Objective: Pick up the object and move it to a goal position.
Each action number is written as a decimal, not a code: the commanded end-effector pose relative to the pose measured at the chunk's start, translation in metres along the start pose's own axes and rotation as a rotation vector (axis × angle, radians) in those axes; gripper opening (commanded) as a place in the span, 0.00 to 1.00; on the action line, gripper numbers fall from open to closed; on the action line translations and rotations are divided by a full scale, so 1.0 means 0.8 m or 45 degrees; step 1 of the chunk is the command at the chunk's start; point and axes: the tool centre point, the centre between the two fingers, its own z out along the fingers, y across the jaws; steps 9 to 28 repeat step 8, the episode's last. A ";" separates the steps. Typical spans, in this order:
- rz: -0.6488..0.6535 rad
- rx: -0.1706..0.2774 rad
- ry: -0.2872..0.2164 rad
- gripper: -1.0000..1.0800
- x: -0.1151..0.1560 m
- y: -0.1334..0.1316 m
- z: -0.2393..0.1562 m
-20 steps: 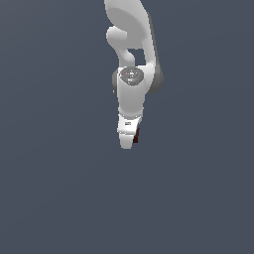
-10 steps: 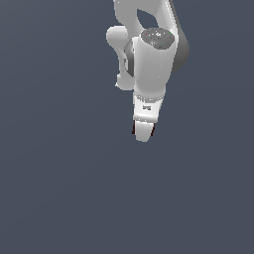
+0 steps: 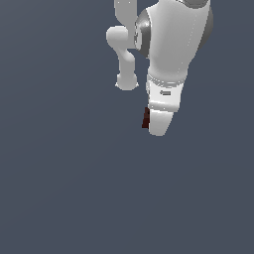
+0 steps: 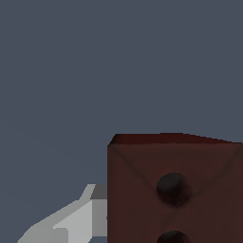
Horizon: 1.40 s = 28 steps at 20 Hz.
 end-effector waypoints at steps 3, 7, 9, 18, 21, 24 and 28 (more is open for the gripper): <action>0.001 -0.001 0.000 0.00 0.009 0.005 -0.017; 0.002 -0.001 -0.001 0.00 0.011 0.007 -0.022; 0.002 -0.001 -0.001 0.00 0.011 0.007 -0.022; 0.002 -0.001 -0.001 0.00 0.011 0.007 -0.022; 0.002 -0.001 -0.001 0.00 0.011 0.007 -0.022; 0.002 -0.001 -0.001 0.00 0.011 0.007 -0.022; 0.002 -0.001 -0.001 0.00 0.011 0.007 -0.022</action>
